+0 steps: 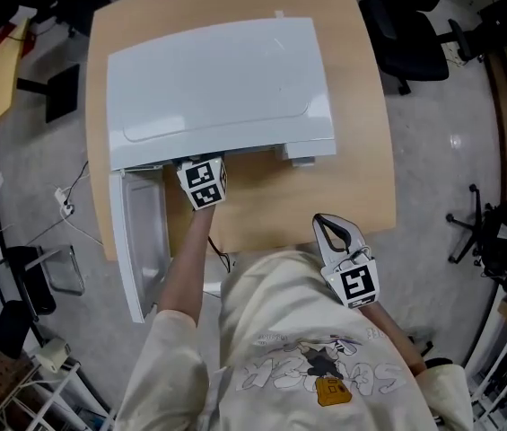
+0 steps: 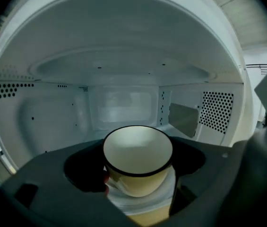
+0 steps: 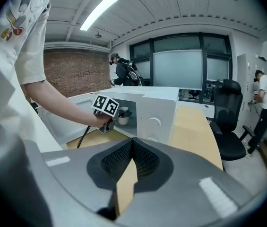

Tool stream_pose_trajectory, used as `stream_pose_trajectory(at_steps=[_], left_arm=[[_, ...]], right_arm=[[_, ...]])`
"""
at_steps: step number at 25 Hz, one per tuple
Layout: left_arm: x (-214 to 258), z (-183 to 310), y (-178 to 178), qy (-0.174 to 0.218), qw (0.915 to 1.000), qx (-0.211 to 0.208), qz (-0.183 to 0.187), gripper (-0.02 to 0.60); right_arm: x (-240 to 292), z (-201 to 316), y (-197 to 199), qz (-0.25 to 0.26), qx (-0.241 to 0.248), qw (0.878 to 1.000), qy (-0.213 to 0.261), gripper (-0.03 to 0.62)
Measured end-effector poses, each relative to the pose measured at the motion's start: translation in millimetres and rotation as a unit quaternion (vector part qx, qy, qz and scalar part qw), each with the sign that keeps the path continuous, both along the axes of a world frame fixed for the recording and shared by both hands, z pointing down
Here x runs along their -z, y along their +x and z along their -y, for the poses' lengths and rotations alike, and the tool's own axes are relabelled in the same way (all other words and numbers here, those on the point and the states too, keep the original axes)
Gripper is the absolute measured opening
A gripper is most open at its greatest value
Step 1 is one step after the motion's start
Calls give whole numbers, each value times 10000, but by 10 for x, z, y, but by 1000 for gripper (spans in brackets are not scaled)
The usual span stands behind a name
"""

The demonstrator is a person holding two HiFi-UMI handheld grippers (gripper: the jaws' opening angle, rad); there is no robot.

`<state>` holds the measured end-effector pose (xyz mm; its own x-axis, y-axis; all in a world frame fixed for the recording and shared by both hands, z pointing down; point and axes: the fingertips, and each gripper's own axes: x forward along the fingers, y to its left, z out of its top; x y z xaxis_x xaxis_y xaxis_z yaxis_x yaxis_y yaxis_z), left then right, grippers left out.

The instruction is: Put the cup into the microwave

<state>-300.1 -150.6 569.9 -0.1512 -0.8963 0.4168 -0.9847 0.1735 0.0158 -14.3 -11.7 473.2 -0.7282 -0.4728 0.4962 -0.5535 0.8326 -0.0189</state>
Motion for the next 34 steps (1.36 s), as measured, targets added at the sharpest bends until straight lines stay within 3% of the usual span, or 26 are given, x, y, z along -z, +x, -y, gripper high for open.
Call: stream_pose_trajectory(at_steps=[8,11,14,17,20,23,27,34], left_arm=[[45,-40,16,73,9998,-162,57,423],[53,-314,98,10,9999,-112,-51,433],[48,-733,319,-289,9987,-260,-325,431],[236,-1192,657,-436,9970,-517,-384,331],[533,-1527,991,-330,9975,-555,-298,133],[712,-1692,1321,-272,9972,-605,-359,3],[939,-1707,1594,-170,9965,-803,-127,5],[1147,-1643,1798,-105,9964,-804,-244,5]], right_arm=[[-31,10,58,-162,-22,9999,-24,6],[-30,38,48,-148,39,9999,9,6],[-24,49,15,-83,198,9998,36,6],[-8,32,14,-6,306,9995,18,6],[8,29,34,36,311,9994,-154,6],[18,65,34,109,374,9991,-188,6],[17,63,55,160,457,9986,-211,6],[-15,134,209,230,405,9984,-332,6]])
